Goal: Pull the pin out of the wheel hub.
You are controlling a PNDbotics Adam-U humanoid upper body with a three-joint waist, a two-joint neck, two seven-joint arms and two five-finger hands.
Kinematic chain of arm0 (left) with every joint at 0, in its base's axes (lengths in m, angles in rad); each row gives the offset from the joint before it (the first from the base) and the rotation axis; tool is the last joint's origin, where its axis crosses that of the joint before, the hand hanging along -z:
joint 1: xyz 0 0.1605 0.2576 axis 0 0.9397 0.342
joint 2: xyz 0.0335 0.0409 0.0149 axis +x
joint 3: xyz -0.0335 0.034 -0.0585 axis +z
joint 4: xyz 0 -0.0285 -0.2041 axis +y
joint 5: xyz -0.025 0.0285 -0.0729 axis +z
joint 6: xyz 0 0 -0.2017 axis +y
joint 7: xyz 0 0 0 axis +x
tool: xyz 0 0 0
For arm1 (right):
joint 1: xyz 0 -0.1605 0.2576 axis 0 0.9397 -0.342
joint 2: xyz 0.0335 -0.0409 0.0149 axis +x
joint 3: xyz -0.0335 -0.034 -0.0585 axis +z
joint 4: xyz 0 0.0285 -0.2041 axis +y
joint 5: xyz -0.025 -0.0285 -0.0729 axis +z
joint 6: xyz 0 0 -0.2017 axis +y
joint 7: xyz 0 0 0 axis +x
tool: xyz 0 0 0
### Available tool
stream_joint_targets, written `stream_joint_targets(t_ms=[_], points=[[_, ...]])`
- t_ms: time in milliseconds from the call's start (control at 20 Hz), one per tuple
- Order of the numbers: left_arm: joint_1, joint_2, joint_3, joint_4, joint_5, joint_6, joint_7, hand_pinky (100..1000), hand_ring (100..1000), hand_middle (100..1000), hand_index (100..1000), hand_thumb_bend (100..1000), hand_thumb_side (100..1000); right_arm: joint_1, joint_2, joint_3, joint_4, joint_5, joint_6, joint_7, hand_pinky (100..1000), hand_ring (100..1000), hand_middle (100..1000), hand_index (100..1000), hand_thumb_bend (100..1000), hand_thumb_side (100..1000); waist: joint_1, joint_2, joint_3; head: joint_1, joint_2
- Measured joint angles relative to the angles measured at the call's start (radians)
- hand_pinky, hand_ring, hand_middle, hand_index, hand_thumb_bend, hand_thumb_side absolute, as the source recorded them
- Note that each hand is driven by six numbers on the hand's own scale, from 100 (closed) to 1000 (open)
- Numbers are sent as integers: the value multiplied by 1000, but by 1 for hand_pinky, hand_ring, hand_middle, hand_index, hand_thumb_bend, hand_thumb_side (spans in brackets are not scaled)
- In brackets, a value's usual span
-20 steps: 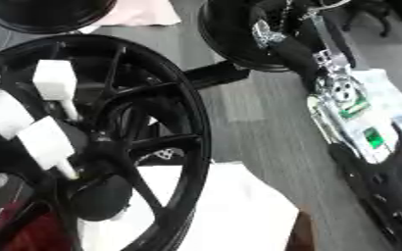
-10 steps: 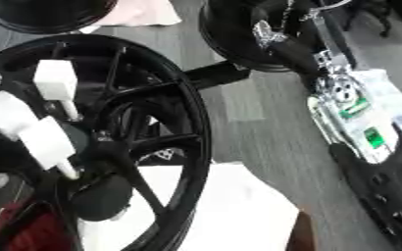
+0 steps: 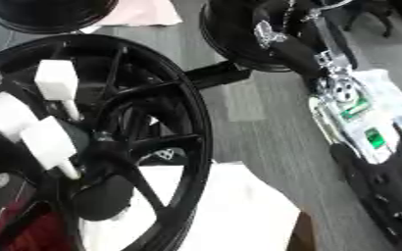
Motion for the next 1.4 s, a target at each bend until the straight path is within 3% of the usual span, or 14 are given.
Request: stream_joint_targets(t_ms=[250,800,1100,1400], points=[[-10,1,37,2,21,17,-17,705,487,287,411,121,100,0,0,0,2,2,-1,-1,722,665,560,627,186,236,1,-5,3,0,0],[-27,14,158,43,91,49,-49,705,472,256,383,100,100,8,0,-3,2,8,-1,-7,721,665,559,627,192,233,4,-10,11,-5,-1],[-29,69,269,89,134,72,-72,711,470,255,387,100,100,19,-2,-12,2,9,-5,-13,721,665,559,627,196,230,5,-14,29,-20,-1],[-29,142,413,215,137,114,-91,715,453,239,387,100,100,31,-14,-20,3,13,-6,-24,721,665,559,627,198,227,-5,-22,56,-46,1]])
